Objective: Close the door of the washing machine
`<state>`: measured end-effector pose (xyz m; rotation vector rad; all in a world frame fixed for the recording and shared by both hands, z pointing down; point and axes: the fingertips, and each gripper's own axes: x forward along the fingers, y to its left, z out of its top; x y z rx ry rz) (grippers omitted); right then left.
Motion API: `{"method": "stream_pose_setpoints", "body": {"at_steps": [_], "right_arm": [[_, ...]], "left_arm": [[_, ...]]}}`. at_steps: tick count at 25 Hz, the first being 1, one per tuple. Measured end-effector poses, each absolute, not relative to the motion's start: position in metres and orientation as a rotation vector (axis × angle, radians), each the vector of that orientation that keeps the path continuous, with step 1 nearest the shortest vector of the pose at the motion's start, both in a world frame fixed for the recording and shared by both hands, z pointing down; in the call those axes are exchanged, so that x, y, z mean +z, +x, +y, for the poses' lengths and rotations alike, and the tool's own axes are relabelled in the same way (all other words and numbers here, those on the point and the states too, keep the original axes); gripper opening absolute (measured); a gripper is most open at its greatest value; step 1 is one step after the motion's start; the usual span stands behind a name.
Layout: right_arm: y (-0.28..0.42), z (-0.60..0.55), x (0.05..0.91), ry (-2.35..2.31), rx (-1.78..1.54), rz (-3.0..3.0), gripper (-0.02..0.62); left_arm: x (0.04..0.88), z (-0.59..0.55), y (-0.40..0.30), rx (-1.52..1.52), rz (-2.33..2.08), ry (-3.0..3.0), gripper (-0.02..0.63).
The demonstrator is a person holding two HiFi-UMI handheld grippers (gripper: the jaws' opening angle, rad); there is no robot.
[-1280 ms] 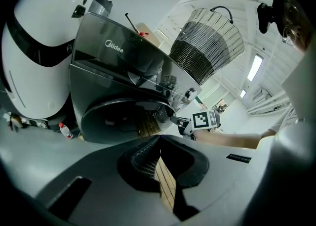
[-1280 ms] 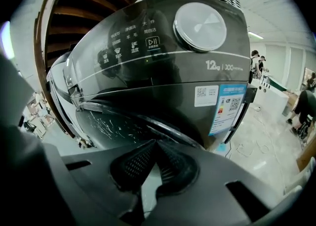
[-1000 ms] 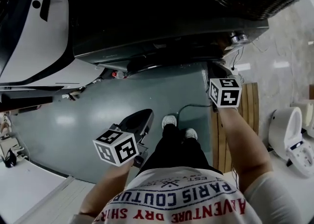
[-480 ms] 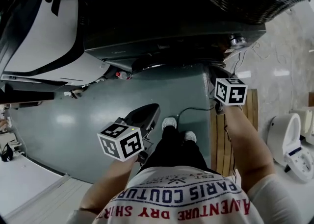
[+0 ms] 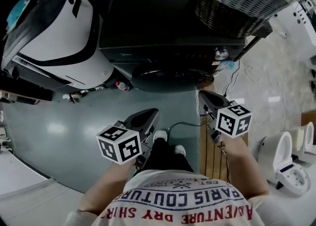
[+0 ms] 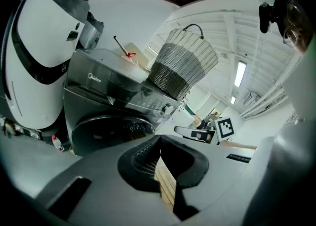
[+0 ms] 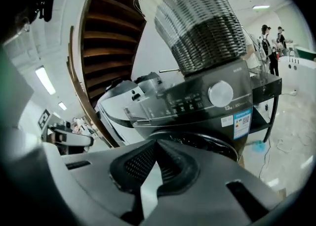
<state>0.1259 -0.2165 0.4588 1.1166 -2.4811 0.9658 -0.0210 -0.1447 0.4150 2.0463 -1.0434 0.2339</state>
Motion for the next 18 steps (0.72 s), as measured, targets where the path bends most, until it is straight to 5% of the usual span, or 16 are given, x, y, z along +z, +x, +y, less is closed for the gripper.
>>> {"method": "stream_pose_setpoints", "body": {"at_steps": [18], "right_arm": [[0.154,-0.097,0.237,0.925,0.525,-2.848,0.020]], "left_arm": [[0.235,-0.077,0.055,0.056,-1.073,2.448,0.025]]}}
